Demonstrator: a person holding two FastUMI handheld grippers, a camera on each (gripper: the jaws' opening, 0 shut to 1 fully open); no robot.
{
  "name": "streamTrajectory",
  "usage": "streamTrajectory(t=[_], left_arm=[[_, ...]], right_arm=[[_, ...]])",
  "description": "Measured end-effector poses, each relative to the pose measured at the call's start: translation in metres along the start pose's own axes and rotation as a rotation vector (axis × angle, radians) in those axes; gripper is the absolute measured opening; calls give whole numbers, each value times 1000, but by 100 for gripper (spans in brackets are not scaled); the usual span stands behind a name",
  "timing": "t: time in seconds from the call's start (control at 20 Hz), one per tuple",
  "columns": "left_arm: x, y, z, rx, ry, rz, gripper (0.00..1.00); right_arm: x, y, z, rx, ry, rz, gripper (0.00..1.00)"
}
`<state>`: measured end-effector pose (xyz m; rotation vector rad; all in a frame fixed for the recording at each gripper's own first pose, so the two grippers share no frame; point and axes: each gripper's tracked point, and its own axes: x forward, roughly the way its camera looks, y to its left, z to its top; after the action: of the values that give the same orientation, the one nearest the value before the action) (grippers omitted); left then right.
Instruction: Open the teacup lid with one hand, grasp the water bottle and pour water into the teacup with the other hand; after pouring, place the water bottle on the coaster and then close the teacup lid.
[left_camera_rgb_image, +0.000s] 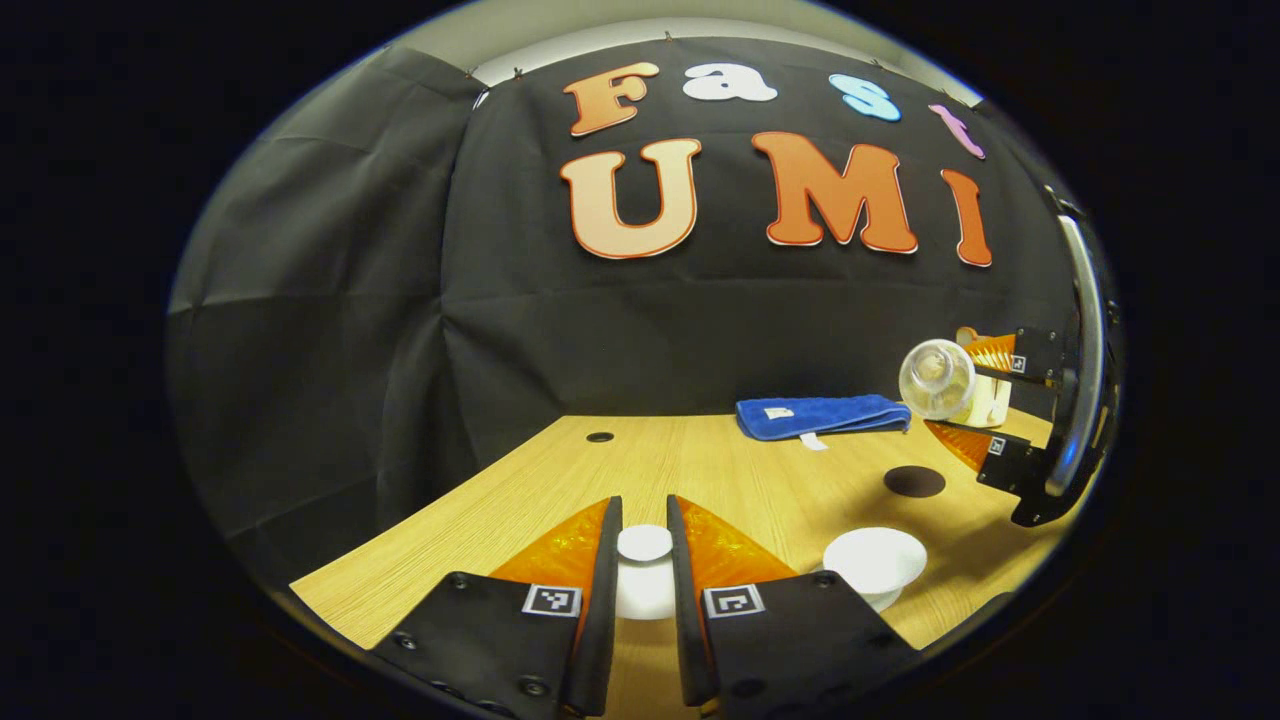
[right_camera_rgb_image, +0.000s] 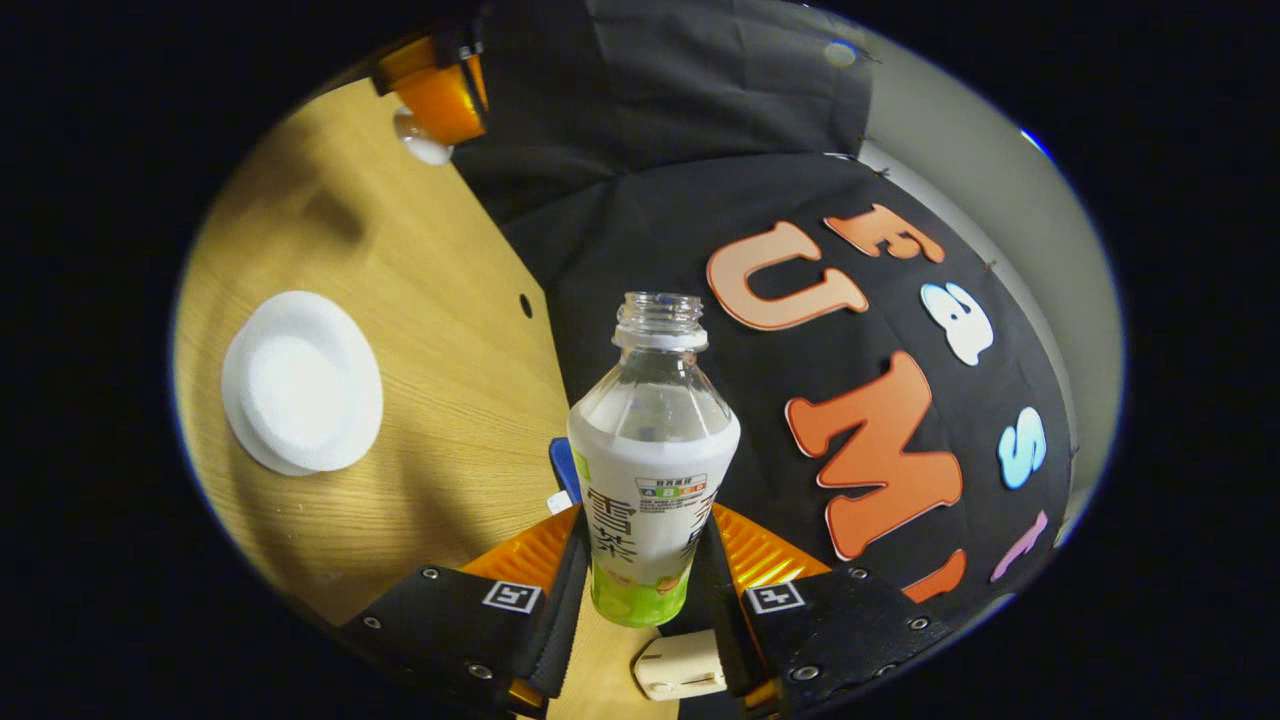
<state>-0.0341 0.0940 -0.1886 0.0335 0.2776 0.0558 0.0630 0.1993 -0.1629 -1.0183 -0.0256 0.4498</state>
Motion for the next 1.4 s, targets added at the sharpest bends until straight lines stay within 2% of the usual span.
streamTrajectory(t=[0.25,0.35,0.6,0.9,1.15,1.4], left_arm=[[-1,-32,13,-12,-33,-64,29],[0,-43,11,-9,-28,-82,31],[1,-54,4,-11,-7,-97,29],[0,-51,3,-6,-2,-84,30],[-1,-49,-8,-12,20,-71,29],[2,-49,-16,-5,43,-71,29]], right_arm=[[20,-20,-37,231,99,-34,60],[27,-22,-56,319,152,-46,60],[45,-14,-83,622,230,-3,60],[55,14,-101,865,293,85,60],[56,42,-112,974,355,150,60],[53,47,-119,1045,363,150,60]])
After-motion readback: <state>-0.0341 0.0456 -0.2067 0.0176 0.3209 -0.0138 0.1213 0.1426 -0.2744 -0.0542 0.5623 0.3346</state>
